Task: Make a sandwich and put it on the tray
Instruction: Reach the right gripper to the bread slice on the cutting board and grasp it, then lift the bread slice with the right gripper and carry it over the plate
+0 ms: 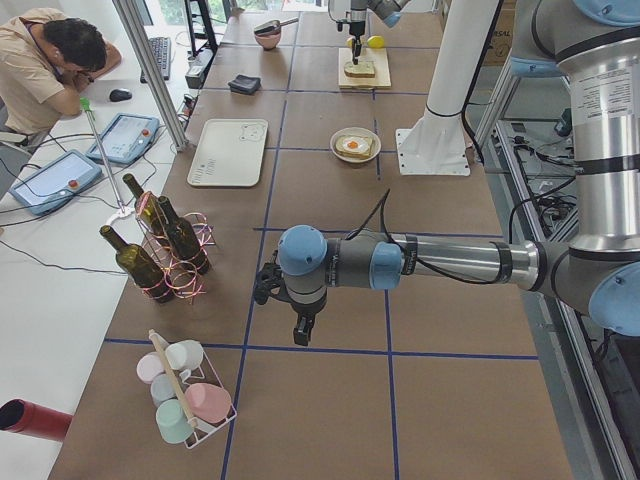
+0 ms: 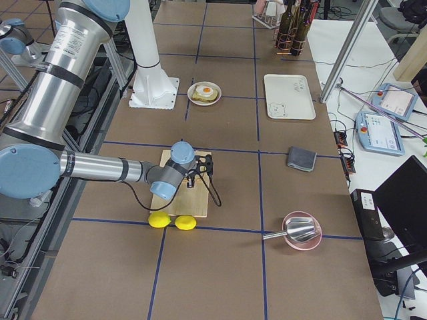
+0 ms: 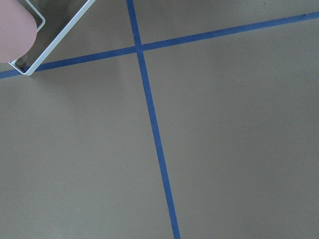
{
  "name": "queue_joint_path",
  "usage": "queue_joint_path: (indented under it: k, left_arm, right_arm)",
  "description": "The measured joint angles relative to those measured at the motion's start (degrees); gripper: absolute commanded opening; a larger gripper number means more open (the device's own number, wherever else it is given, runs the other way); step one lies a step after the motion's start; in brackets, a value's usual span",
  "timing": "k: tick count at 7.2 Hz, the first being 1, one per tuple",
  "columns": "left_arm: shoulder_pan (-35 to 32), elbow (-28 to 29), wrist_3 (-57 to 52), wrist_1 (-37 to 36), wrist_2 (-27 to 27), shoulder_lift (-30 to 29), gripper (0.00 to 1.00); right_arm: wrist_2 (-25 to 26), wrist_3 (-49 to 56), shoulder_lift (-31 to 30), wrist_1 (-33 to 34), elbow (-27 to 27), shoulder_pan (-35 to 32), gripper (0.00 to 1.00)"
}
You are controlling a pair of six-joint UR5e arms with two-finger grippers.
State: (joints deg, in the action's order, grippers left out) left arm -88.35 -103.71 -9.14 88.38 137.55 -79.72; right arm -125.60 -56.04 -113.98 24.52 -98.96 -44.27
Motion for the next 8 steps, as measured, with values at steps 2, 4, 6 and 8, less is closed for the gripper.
queue_joint_path:
  k: [2, 4, 6, 8]
  left_arm:
    - [0.02, 0.00, 0.00, 0.03, 0.00, 0.00, 1.00]
    - [0.02, 0.00, 0.00, -0.02, 0.00, 0.00, 1.00]
    - [0.02, 0.03, 0.00, -0.05, -0.02, 0.00, 1.00]
    - [0.03, 0.58, 0.00, -0.05, -0.08, 0.00, 1.00]
  right_arm:
    - [-0.02, 0.41, -0.02, -0.02, -0.03, 0.05, 0.00]
    - [-0.93, 0.61, -0.02, -1.11, -0.21, -0.05, 0.00]
    - [-2.91, 0.60, 0.28, -4.51, -0.59, -0.32, 0.00]
    - [-4.44, 0.00, 3.44, -6.13, -2.01, -0.63, 0.00]
